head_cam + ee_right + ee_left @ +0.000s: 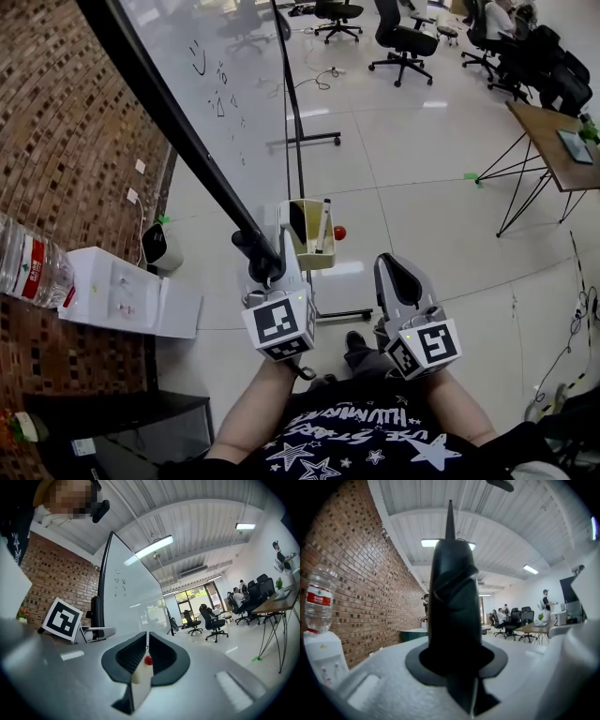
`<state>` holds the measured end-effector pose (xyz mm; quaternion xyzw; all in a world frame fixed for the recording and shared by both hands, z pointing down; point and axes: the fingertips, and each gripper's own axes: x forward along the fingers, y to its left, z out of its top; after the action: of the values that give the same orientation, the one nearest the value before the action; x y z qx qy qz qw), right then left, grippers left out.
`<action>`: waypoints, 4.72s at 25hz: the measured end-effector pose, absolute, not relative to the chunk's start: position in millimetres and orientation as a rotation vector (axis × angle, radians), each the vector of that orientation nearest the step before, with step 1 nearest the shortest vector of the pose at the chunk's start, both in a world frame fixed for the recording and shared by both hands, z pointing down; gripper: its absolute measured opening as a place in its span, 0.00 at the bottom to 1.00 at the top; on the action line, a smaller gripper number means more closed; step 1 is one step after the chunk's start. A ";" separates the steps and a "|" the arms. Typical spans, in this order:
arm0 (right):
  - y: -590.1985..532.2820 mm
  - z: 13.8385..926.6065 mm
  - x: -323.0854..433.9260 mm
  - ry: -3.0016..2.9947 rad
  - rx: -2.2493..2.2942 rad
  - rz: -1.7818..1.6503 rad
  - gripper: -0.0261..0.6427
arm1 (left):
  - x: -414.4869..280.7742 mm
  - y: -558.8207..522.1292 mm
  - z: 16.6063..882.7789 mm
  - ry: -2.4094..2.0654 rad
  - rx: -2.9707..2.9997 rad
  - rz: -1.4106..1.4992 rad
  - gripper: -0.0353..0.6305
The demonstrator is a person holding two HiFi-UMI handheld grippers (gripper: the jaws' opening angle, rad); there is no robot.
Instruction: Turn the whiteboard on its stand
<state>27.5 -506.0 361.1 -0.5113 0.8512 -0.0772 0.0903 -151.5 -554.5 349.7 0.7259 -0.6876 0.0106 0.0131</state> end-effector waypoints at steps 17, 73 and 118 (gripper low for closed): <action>-407.6 370.8 55.2 2.402 -1.780 -0.261 0.08 | -123.1 -481.2 344.2 -2.093 2.293 -0.032 0.25; -117.7 397.6 88.0 2.379 -1.883 -0.325 0.08 | -129.6 -221.3 323.1 -2.087 2.316 -0.017 0.24; 104.9 363.3 148.8 2.508 -1.580 -0.239 0.08 | -51.4 60.0 336.6 -2.104 2.316 -0.023 0.24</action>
<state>148.8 104.9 363.3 -0.5294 0.8404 -0.0801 0.0839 -51.4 60.0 336.6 0.7402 -0.6723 -0.0075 0.0063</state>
